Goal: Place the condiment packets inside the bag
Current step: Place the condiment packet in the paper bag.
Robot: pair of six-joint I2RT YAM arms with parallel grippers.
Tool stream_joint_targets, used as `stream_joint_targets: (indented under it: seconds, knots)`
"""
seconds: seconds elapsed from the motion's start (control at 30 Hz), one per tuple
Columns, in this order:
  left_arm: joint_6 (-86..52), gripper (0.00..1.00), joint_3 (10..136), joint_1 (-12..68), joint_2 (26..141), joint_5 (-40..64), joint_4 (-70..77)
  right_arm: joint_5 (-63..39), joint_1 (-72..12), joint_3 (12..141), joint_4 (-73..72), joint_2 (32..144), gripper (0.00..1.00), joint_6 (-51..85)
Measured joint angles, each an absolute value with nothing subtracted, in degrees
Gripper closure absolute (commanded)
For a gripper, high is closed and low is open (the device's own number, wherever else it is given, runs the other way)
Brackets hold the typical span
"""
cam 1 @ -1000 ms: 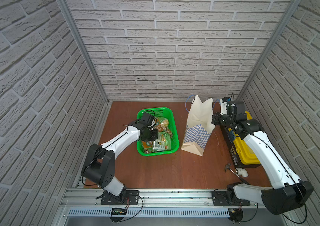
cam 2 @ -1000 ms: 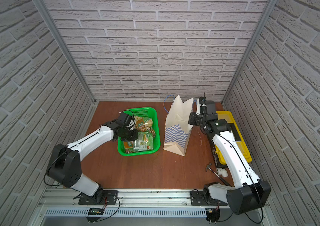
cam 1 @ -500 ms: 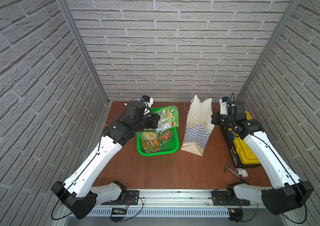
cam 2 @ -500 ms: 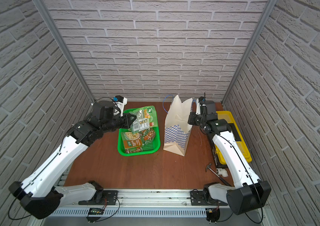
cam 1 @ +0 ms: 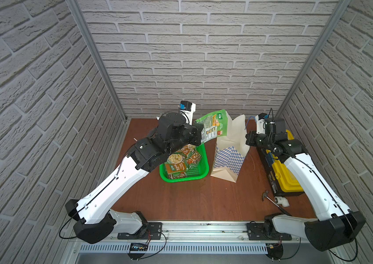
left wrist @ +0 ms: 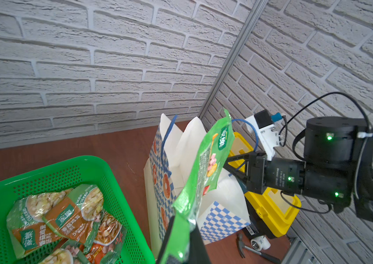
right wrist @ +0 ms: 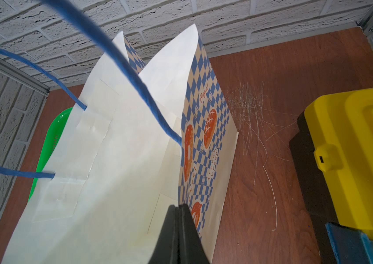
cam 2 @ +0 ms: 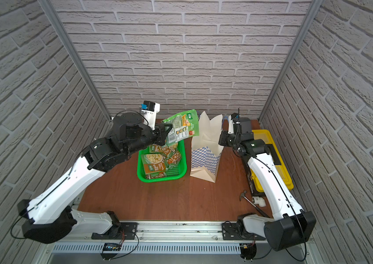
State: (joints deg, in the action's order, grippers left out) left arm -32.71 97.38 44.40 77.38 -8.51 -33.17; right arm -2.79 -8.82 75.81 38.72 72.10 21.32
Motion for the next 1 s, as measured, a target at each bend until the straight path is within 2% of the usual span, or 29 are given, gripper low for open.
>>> stream_joint_targets:
  seconds: [0.47, 0.57, 0.63, 0.73, 0.83, 1.0]
  knots:
    - [-31.0, 1.00, 111.5, 46.5, 99.8, -12.3, -36.1, -2.9, -8.8, 75.8, 38.7, 72.1, 0.97, 21.9]
    - [-30.6, 0.57, 115.0, 47.4, 102.9, -12.2, -38.3, -2.9, -8.8, 75.8, 38.7, 72.0, 0.97, 21.9]
    - [-30.3, 0.40, 116.9, 47.9, 104.0, -11.8, -39.7, -2.9, -8.8, 75.8, 38.7, 71.9, 0.97, 21.9]
    - [-29.8, 0.30, 117.9, 48.2, 103.9, -11.3, -41.2, -2.9, -8.8, 75.8, 38.8, 71.6, 0.97, 21.9]
    - [-29.6, 0.26, 116.6, 48.3, 102.1, -11.3, -42.0, -2.9, -8.8, 75.7, 38.8, 71.2, 0.97, 21.9]
    - [-29.1, 0.19, 105.5, 48.1, 92.0, -14.2, -42.0, -2.9, -8.8, 75.5, 38.8, 71.0, 0.97, 21.9]
